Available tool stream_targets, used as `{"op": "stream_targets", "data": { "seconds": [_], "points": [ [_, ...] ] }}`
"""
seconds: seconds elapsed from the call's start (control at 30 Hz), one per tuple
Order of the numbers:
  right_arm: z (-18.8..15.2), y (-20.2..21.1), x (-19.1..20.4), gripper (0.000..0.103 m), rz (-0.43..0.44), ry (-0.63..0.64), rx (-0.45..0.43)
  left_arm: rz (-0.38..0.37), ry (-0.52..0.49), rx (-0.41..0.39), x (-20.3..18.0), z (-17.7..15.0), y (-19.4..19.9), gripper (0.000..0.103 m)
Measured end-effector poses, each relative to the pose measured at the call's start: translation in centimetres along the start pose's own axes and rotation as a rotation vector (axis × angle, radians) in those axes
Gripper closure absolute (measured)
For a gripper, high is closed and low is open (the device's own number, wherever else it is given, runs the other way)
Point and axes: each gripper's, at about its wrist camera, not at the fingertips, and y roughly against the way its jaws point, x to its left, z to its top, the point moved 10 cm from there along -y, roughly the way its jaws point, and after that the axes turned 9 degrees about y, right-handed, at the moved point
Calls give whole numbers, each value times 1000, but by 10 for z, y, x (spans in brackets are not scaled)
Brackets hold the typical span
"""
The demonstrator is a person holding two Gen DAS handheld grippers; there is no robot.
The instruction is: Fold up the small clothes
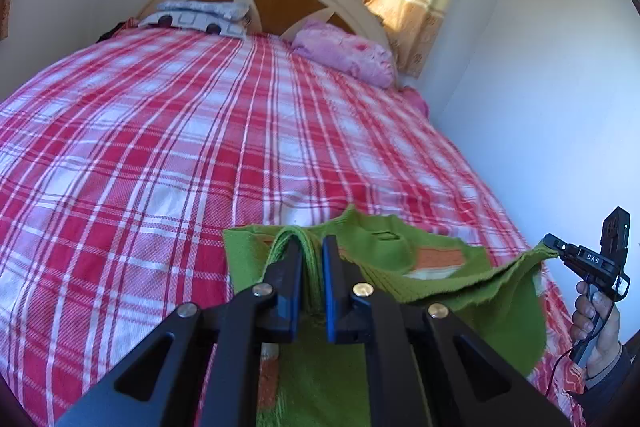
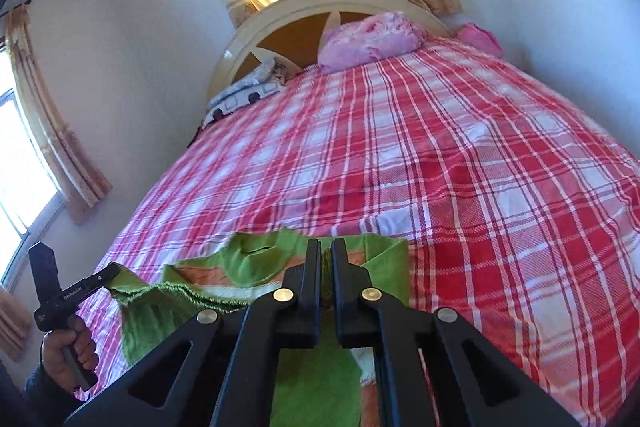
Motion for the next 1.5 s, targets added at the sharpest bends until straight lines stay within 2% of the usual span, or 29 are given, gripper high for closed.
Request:
{"op": "stream_targets", "data": {
  "seconds": [0.13, 0.2, 0.27, 0.3, 0.33, 0.37, 0.4, 0.47, 0.53, 0.67, 0.8, 0.87, 0.9, 0.97, 1.0, 1.1, 1.23, 1.3, 1.33, 1.37, 1.4, 1.43, 1.5],
  "points": [
    [-2, -40, -18, 99, -21, -19, 65, 41, -1, 26, 12, 0, -34, 93],
    [-5, -62, -28, 98, -43, -18, 103, 91, -15, 29, 18, -2, -46, 87],
    [-9, -80, -43, 98, -101, -18, 135, 127, -26, 14, 23, -2, -50, 86],
    [-10, -87, -54, 93, -171, 3, 143, 129, -29, 14, 25, -4, -51, 86],
    [-10, -90, -58, 83, -201, 13, 147, 127, -33, 20, 27, -6, -49, 86],
    [-11, -93, -65, 50, -216, 8, 148, 135, -40, 20, 29, -6, -47, 83],
    [-13, -93, -67, 33, -194, -11, 142, 150, -51, 8, 32, -8, -40, 79],
    [-16, -87, -69, 33, -160, -31, 125, 161, -61, -9, 36, -11, -28, 60],
    [-25, -78, -71, 33, -166, -19, 133, 174, -75, -28, 39, -19, -11, 51],
    [-48, -51, -61, 33, -116, -13, 147, 176, -108, -20, 41, -44, 10, 50],
    [-65, -37, -40, 34, -112, 99, 177, 236, -214, 6, 34, -54, 2, 50],
    [-62, -37, -32, 35, -128, 158, 177, 209, -229, 39, 27, -49, -8, 49],
    [-59, -40, -27, 35, -114, 167, 183, 206, -237, 49, 23, -45, -13, 49],
    [-55, -50, -21, 35, -108, 182, 203, 218, -276, 34, 19, -33, -22, 39],
    [-52, -55, -21, 36, -119, 195, 207, 218, -294, 35, 17, -31, -26, 38],
    [-46, -76, -18, 45, -127, 233, 234, 202, -345, 66, 8, -24, -50, 38],
    [-48, -103, -18, 45, -122, 262, 281, 222, -388, 109, 6, -25, -75, 38],
    [-52, -115, -21, 50, -130, 277, 314, 243, -398, 154, 11, -31, -88, 49],
    [-54, -120, -23, 55, -138, 280, 329, 253, -403, 187, 15, -37, -95, 74],
    [-57, -123, -25, 70, -143, 283, 346, 261, -406, 204, 18, -40, -99, 88],
    [-60, -126, -26, 91, -143, 289, 361, 252, -400, 208, 20, -42, -99, 88],
    [-61, -127, -26, 97, -140, 296, 363, 229, -389, 188, 20, -40, -95, 91],
    [-58, -123, -23, 98, -143, 330, 337, 203, -390, 141, 15, -33, -84, 91]
  ]
}}
